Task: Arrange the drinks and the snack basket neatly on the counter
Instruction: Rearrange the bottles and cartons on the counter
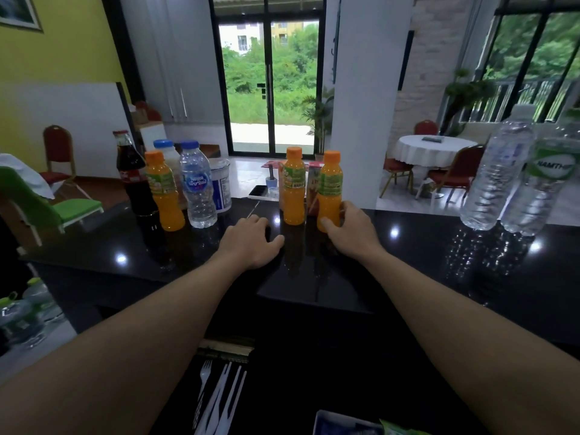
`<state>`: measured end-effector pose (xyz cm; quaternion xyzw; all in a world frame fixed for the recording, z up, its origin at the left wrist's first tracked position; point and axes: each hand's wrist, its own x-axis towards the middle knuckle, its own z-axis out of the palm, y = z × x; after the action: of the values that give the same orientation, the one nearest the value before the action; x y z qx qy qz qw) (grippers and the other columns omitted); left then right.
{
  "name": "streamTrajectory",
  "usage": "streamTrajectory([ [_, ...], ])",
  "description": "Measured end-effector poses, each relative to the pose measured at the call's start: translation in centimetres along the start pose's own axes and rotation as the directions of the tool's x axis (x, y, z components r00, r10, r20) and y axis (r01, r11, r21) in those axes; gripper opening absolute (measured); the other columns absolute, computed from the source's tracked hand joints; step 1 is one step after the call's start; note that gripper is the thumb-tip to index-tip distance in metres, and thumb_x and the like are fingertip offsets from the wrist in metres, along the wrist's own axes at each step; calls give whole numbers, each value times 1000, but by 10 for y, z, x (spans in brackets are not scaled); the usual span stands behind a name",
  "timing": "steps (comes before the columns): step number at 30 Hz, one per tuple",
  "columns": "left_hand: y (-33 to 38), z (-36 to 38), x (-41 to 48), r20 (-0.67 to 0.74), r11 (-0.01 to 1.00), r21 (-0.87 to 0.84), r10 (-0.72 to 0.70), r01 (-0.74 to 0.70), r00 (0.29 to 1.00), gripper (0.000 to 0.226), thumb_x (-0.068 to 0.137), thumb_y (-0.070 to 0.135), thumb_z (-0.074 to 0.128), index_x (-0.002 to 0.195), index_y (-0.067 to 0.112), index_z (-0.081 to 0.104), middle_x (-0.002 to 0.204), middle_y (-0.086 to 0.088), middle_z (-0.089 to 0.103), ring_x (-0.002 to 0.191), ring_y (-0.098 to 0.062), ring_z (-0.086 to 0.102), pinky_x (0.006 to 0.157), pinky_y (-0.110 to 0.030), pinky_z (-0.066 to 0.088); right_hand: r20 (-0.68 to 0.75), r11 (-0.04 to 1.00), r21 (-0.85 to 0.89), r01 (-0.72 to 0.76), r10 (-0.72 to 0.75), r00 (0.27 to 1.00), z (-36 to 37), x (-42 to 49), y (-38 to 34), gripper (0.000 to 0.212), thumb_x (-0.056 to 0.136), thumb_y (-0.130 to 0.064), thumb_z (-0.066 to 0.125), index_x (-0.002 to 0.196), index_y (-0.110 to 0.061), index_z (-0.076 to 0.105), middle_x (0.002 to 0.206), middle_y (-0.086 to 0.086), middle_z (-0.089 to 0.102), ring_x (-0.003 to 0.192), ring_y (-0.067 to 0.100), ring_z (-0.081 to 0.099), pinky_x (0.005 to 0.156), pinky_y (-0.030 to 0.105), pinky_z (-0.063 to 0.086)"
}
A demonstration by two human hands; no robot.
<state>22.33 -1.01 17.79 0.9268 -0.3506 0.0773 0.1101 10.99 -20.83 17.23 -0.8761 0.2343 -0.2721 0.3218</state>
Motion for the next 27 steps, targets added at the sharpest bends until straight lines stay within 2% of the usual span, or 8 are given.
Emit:
streamTrajectory([
  [4, 2, -4, 14, -37, 999, 34, 9, -7, 999, 63, 84, 73, 47, 111, 18, 59, 119, -4, 58, 109, -25, 54, 85, -41, 45, -35, 999, 46, 20, -19, 999, 0, -3, 1, 29, 91, -45, 67, 110, -33, 48, 105, -8, 60, 90, 9, 59, 74, 30, 47],
  [6, 5, -5, 25, -47, 999, -45, -25, 23, 999, 68, 81, 75, 51, 115, 16, 57, 120, -6, 57, 110, -27, 54, 86, -42, 47, -42, 997, 73, 20, -17, 999, 0, -3, 2, 29, 91, -42, 68, 111, -34, 48, 103, -10, 61, 88, 4, 59, 74, 28, 48],
  [8, 9, -4, 35, -45, 966, -254, -60, 46, 997, 74, 78, 73, 58, 123, 15, 55, 122, -6, 58, 114, -27, 56, 92, -44, 49, -46, 996, 91, 20, -16, 999, 0, -3, 3, 31, 90, -42, 68, 112, -35, 49, 102, -13, 62, 90, 4, 61, 78, 30, 51],
  [11, 20, 6, 42, -68, 803, -596, -58, 6, 996, 57, 77, 60, 69, 120, 23, 61, 115, 5, 66, 107, -18, 63, 91, -42, 53, -43, 995, 100, 20, -16, 999, 1, -1, 6, 31, 88, -40, 69, 114, -35, 51, 104, -13, 65, 92, 5, 63, 81, 31, 54],
  [16, 22, 18, 51, -95, 787, -617, -62, -10, 994, 50, 83, 60, 65, 124, 31, 62, 117, 7, 68, 103, -17, 64, 92, -43, 52, -50, 994, 106, -1, 6, 999, 1, 0, 6, 35, 85, -44, 71, 115, -36, 53, 99, -24, 62, 88, -3, 62, 71, 18, 48],
  [20, 19, 22, 53, -87, 763, -647, -71, -2, 994, 50, 83, 60, 64, 126, 34, 59, 117, 10, 67, 101, -16, 63, 83, -36, 49, -58, 993, 120, -17, 25, 998, -1, -1, 6, 38, 85, -42, 73, 117, -33, 54, 99, -24, 62, 88, -3, 63, 67, 13, 44],
  [22, 19, 22, 54, -88, 750, -661, -80, 2, 993, 48, 81, 61, 65, 121, 36, 59, 109, 13, 68, 95, -14, 63, 79, -35, 49, -67, 992, 121, -18, 26, 997, -2, -2, 6, 38, 86, -41, 74, 117, -31, 55, 100, -22, 63, 89, -2, 63, 68, 13, 45],
  [27, 18, 23, 54, -60, 691, -722, -88, 18, 994, 38, 69, 62, 66, 100, 41, 60, 88, 20, 66, 86, -11, 65, 84, -43, 56, -82, 992, 117, -37, 46, 996, -2, -4, 4, 35, 84, -40, 73, 114, -30, 58, 96, -18, 65, 82, -3, 64, 60, 9, 45],
])
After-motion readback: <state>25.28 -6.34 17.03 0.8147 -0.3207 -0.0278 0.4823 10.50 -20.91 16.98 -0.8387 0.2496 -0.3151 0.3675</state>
